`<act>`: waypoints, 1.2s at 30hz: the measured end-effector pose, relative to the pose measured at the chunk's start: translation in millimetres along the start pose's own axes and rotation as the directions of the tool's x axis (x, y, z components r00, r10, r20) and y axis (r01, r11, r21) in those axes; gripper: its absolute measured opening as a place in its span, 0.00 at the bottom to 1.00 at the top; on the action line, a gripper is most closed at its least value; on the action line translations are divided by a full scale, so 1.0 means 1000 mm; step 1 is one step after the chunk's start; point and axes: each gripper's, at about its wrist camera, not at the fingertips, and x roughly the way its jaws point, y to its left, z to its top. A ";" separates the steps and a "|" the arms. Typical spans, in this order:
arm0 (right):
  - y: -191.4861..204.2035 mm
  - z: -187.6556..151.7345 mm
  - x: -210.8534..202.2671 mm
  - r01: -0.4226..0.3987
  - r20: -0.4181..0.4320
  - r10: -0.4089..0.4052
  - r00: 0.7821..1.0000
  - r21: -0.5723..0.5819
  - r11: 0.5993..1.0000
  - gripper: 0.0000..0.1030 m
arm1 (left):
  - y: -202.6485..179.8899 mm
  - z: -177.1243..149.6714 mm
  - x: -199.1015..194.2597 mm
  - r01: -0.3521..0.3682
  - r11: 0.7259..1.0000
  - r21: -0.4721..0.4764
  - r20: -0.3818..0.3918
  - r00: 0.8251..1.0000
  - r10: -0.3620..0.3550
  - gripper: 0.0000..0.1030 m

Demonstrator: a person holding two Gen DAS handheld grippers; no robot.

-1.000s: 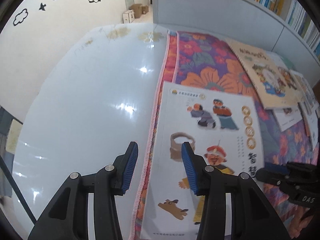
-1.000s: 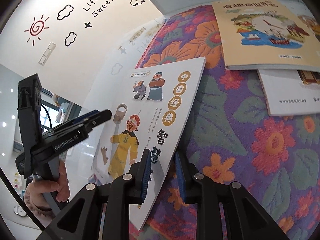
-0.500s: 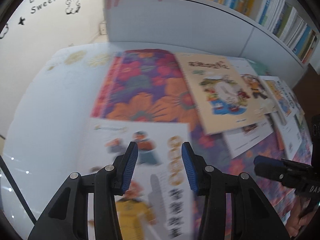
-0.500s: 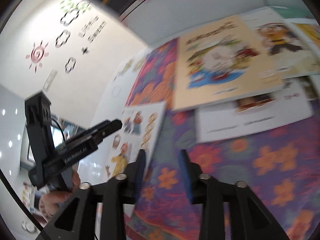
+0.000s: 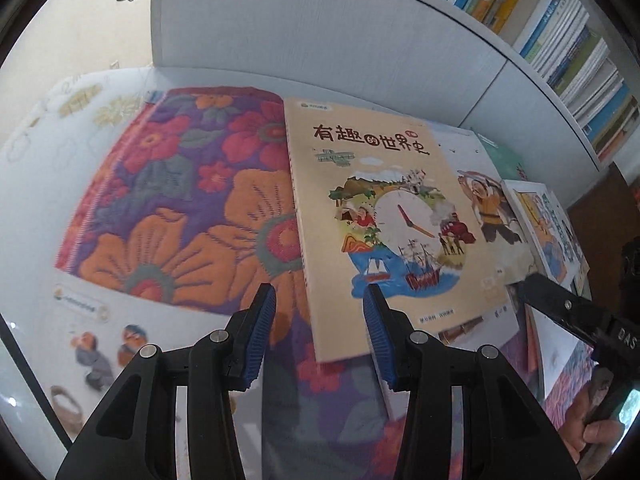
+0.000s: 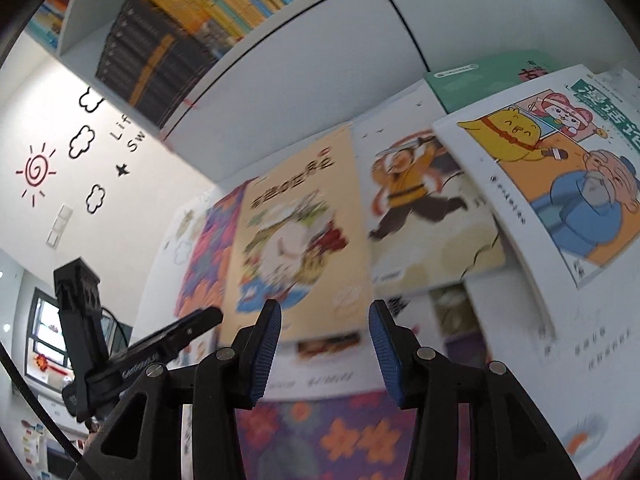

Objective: Organize books

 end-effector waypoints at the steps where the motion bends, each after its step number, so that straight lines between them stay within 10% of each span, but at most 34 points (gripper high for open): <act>1: -0.004 0.003 0.005 -0.005 -0.004 0.005 1.000 0.008 1.000 0.43 | 0.000 0.000 0.002 0.006 1.000 -0.002 -0.001 1.000 -0.006 0.41; 17: 0.009 0.003 0.034 0.112 -0.064 -0.117 0.991 -0.084 0.990 0.44 | -0.048 -0.012 0.007 -0.100 0.978 0.183 -0.026 0.994 0.107 0.46; 36: -0.029 -0.109 -0.057 0.052 -0.229 -0.070 0.971 -0.085 0.995 0.43 | -0.069 -0.153 -0.055 0.126 0.944 0.305 -0.181 0.981 -0.073 0.45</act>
